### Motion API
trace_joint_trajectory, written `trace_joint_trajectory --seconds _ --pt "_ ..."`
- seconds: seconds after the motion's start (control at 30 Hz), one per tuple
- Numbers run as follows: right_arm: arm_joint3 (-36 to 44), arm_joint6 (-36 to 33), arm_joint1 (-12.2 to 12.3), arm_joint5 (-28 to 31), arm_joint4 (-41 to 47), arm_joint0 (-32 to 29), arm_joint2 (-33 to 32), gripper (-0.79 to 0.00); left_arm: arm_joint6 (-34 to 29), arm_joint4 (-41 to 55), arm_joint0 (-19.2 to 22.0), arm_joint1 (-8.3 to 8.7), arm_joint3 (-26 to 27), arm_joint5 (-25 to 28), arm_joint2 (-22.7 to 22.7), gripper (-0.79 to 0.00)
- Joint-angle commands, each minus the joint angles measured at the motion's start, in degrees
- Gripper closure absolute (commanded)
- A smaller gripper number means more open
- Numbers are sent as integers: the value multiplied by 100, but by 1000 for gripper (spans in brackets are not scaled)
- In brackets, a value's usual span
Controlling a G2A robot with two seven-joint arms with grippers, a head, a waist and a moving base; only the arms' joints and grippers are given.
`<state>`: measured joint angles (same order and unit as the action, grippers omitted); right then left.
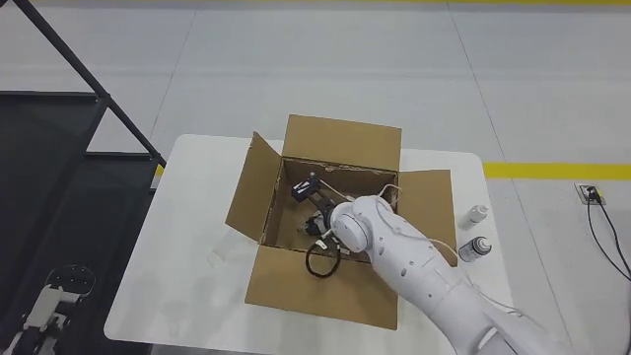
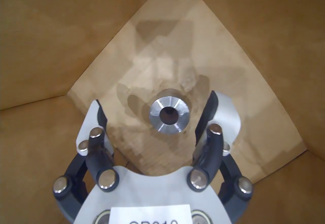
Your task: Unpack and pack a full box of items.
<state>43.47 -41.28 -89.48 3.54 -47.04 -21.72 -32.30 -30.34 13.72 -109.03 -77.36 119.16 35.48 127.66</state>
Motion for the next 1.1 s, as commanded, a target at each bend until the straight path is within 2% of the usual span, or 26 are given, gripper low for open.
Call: trace_joint_trajectory --seconds 0.0,0.03,0.07,0.1,0.23,0.33,0.43,0.53,0.6,0.67,0.8,0.93,1.07 --pt "-172 55 -70 42 34 43 21 -271 0 0 0 0 0 0 0 -785" --pt "-241 75 -102 49 34 63 33 -175 0 0 0 0 0 0 0 -785" --pt "-293 90 -130 59 38 78 41 -18 0 0 0 0 0 0 0 -785" --pt "-333 111 -155 38 16 97 48 0 0 0 0 0 0 0 0 -785" --pt "-343 233 -201 -87 -96 116 22 0 0 0 0 0 0 0 0 -785" --pt "-126 368 -149 -146 -189 68 -108 0 0 0 0 0 0 0 0 -785" --pt "403 466 20 -260 -387 -95 -372 0 0 0 0 0 0 0 0 -785" --pt "1380 320 312 -435 -748 -496 -811 0 0 0 0 0 0 0 0 -785" --pt "2171 147 515 -547 -1053 -874 -1141 0 0 0 0 0 0 0 0 -785" --pt "3514 -192 807 -680 -1573 -1597 -1692 0 0 0 0 0 0 0 0 -785" --pt "5713 -710 1192 -761 -2469 -3017 -2672 0 0 0 0 0 0 0 0 -785" --pt "7244 -804 1406 -853 -2893 -4291 -3664 0 0 0 0 0 0 0 0 -785" --pt "8319 -487 1529 -983 -2845 -5631 -4748 0 0 0 0 0 0 0 0 -785"
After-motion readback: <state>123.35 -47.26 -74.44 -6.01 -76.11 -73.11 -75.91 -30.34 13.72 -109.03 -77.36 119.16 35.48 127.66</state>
